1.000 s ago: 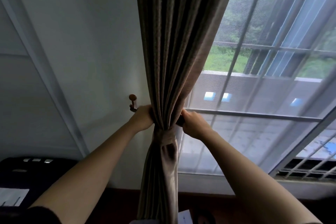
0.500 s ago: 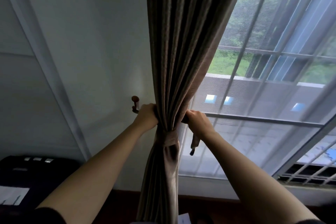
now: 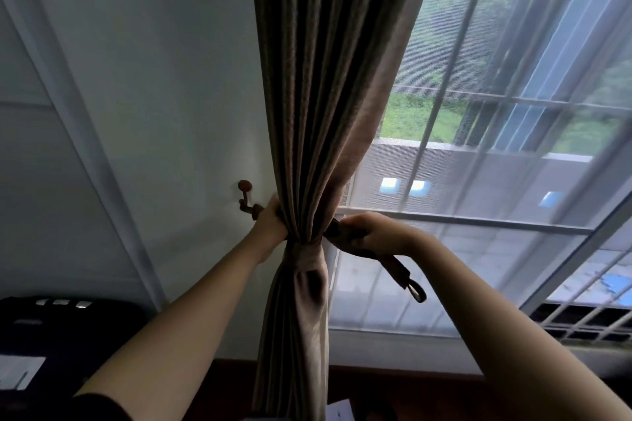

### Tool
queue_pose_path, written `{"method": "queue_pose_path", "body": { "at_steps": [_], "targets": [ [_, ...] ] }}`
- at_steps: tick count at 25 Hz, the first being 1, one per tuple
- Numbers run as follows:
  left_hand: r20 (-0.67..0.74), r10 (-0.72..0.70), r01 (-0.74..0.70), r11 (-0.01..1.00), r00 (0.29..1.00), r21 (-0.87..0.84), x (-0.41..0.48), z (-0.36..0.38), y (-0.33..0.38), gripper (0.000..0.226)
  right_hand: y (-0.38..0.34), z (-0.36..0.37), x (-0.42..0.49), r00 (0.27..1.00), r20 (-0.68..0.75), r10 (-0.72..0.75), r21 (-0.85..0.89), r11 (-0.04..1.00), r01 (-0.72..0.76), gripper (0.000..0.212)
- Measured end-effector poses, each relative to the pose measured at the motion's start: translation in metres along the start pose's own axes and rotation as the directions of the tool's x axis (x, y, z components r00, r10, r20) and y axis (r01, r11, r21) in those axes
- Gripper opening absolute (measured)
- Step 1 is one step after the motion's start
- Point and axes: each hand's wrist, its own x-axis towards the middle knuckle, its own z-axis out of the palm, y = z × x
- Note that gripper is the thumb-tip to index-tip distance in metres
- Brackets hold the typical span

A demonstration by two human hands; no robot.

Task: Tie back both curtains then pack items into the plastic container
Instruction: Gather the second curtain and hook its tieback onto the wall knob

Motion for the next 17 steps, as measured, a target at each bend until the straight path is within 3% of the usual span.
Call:
{"method": "queue_pose_path", "body": {
  "at_steps": [4, 6, 8, 11, 14, 17],
  "targets": [
    [0.016, -0.019, 0.021, 0.994, 1.0, -0.109, -0.002, 0.003, -0.003, 0.031, -0.01, 0.033, -0.012, 1.0, -0.01, 0.009, 0.147, 0.989, -0.008, 0.061],
    [0.003, -0.057, 0.057, 0.995, 0.998, -0.085, -0.011, 0.003, -0.01, 0.031, -0.007, 0.061, -0.01, 0.995, -0.091, 0.035, 0.262, 0.965, -0.01, 0.065],
    [-0.097, -0.118, 0.118, 0.993, 0.988, -0.005, -0.023, 0.004, -0.021, 0.029, -0.004, 0.089, -0.012, 0.985, -0.169, 0.039, 0.365, 0.931, 0.026, 0.065],
    [-0.064, -0.205, 0.186, 0.957, 0.977, -0.221, -0.038, 0.008, -0.03, 0.032, -0.016, 0.116, -0.02, 0.969, -0.241, 0.059, 0.403, 0.914, 0.045, 0.078],
    [0.088, -0.109, 0.136, 0.902, 0.99, -0.41, -0.049, 0.006, -0.034, 0.032, -0.041, 0.138, -0.024, 0.974, -0.226, 0.032, 0.394, 0.917, 0.061, 0.083],
    [0.038, -0.045, 0.054, 0.963, 0.998, -0.264, -0.05, 0.005, -0.037, 0.028, -0.054, 0.159, -0.019, 0.964, -0.266, 0.026, 0.323, 0.944, 0.064, 0.087]
  ]
}}
